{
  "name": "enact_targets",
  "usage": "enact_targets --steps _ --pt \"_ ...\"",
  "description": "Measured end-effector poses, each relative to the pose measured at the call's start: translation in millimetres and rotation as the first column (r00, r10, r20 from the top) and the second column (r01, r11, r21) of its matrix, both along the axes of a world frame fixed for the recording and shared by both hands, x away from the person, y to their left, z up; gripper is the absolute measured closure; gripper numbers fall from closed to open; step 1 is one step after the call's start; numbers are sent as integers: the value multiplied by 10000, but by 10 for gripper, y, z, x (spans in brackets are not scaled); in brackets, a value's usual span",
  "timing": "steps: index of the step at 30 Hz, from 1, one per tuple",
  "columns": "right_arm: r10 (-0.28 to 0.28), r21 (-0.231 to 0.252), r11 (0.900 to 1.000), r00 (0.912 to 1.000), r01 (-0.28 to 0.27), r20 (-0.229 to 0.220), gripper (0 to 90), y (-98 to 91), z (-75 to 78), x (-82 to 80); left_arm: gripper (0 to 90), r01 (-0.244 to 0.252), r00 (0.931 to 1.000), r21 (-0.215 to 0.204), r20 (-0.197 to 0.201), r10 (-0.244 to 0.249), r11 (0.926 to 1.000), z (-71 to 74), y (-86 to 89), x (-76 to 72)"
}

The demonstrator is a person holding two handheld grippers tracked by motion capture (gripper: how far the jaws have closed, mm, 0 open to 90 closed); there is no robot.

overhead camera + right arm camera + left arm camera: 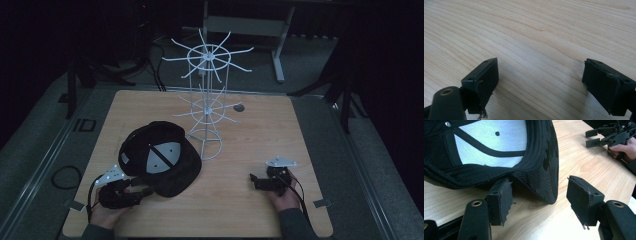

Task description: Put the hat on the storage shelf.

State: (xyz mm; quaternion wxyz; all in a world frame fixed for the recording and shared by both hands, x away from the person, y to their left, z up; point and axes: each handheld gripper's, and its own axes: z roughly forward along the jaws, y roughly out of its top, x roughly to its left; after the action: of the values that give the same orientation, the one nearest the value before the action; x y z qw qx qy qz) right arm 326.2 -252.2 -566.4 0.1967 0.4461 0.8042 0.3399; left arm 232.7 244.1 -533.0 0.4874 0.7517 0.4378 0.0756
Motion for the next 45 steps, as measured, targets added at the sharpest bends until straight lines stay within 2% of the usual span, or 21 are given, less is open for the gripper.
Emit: enact_targets --steps 8,9,21,29,36,45 --pt "6 -2 10000 10000 -6 1 135 0 0 0 372 -2 9999 139 151 0 9999 -6 -47 -10" --pt "6 -1 10000 10000 -6 0 135 0 0 0 372 0 9998 252 207 -5 9997 -6 -75 -14" --pt "6 -2 10000 10000 -6 0 135 0 0 0 372 80 9997 616 240 -95 9981 -41 -212 -27" --pt "8 -1 10000 10000 -8 0 135 0 0 0 374 141 9999 752 43 -145 9971 -83 -282 -36" --pt "9 1 10000 10000 -9 -2 135 0 0 0 388 -59 9999 864 -137 71 9962 -127 -311 -31" --pt "13 1 10000 10000 -13 0 135 2 0 0 393 14 9989 1266 -466 46 9920 -199 -414 7"
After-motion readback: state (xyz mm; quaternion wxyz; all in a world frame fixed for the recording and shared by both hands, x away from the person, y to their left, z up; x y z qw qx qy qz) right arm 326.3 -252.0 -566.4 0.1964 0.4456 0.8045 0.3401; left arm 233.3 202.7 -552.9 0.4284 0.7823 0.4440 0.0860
